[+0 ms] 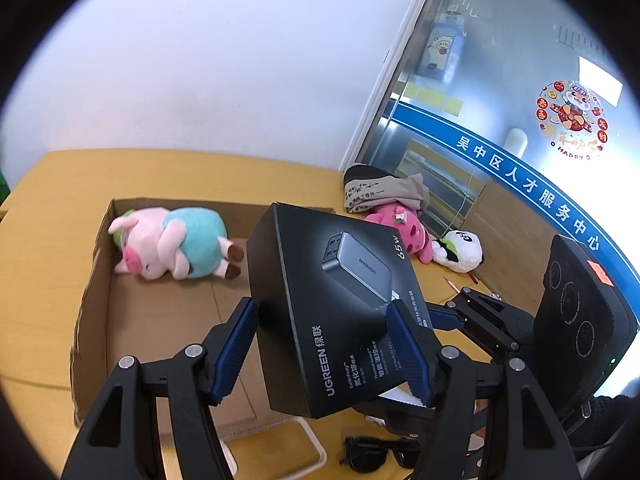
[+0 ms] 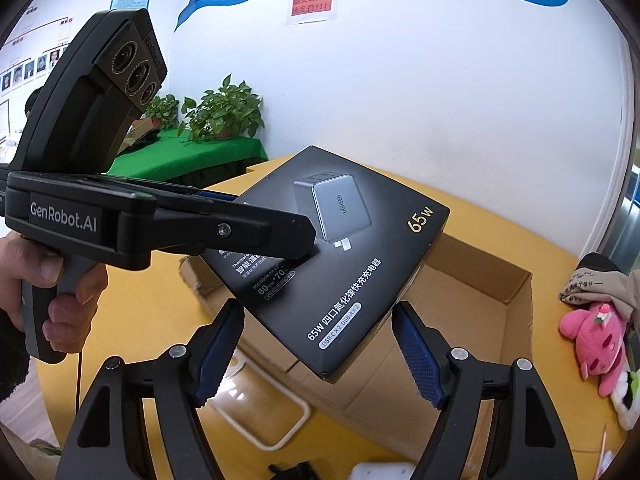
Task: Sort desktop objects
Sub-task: 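Lift the charger box and carry it toward the cardboard box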
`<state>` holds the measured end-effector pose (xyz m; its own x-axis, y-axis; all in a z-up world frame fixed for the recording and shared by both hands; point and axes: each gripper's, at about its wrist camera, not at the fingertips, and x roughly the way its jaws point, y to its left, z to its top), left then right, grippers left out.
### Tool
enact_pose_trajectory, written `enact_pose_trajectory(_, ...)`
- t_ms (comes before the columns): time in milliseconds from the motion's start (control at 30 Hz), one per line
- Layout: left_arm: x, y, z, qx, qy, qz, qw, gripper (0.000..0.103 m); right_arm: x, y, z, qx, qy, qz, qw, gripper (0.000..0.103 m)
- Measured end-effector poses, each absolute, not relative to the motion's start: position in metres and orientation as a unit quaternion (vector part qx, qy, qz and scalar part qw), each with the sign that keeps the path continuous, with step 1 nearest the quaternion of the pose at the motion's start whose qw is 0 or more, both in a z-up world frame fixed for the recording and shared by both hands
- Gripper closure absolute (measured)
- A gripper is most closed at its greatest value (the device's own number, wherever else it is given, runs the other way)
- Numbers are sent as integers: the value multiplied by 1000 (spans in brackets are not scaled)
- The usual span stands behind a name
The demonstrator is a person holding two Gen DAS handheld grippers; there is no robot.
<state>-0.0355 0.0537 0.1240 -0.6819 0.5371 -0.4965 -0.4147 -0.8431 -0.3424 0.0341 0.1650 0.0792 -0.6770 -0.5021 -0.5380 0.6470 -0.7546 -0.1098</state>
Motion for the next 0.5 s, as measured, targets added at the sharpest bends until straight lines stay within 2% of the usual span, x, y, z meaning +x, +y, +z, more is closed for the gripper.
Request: enact_pose_trajectory(500, -118, 72, 144, -288, -90, 916, 265, 37, -41, 188, 102, 245, 139, -912, 297, 22)
